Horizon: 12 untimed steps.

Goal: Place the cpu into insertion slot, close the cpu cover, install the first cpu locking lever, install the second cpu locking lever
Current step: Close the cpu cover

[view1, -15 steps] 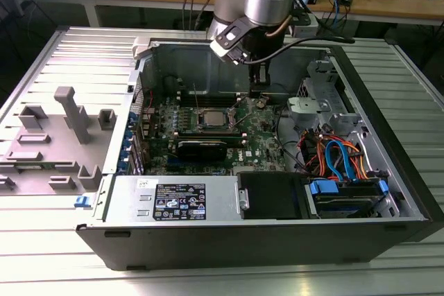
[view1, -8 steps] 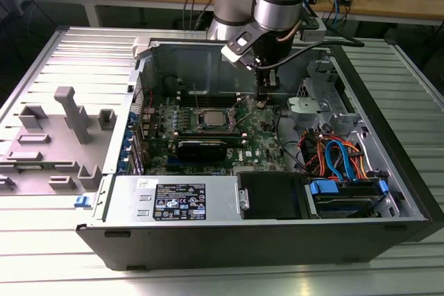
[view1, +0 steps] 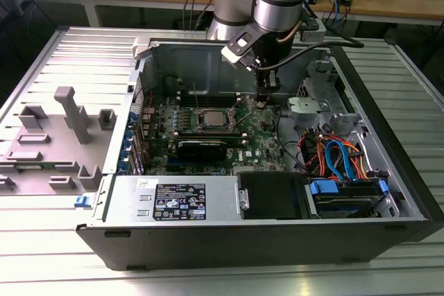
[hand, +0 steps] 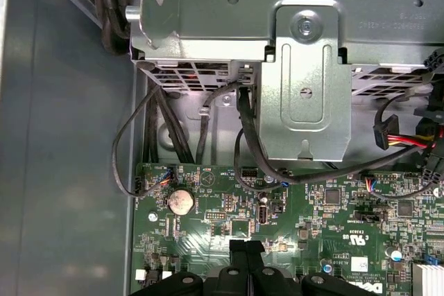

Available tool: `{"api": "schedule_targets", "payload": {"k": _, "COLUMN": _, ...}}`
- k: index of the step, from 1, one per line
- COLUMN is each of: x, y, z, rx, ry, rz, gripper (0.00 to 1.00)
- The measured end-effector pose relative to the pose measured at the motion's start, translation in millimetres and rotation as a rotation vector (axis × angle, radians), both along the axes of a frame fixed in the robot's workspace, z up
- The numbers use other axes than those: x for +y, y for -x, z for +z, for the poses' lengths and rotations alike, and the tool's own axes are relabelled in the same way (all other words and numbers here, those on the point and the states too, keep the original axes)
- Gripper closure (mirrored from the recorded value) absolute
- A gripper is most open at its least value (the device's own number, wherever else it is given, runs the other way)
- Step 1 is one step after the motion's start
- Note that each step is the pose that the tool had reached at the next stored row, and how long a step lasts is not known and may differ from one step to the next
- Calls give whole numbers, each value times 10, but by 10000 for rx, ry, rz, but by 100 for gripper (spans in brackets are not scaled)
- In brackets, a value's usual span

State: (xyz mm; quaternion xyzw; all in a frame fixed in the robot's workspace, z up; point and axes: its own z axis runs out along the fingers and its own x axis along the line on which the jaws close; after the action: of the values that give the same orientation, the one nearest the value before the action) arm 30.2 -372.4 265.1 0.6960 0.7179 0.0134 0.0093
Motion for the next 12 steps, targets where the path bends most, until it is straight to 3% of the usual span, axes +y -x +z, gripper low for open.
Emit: {"api": "schedule_targets", "payload": {"k": 12, "x": 0, "y": 0, "z": -39, "rx": 1, "ry": 1, "rz": 105, "gripper": 89}}
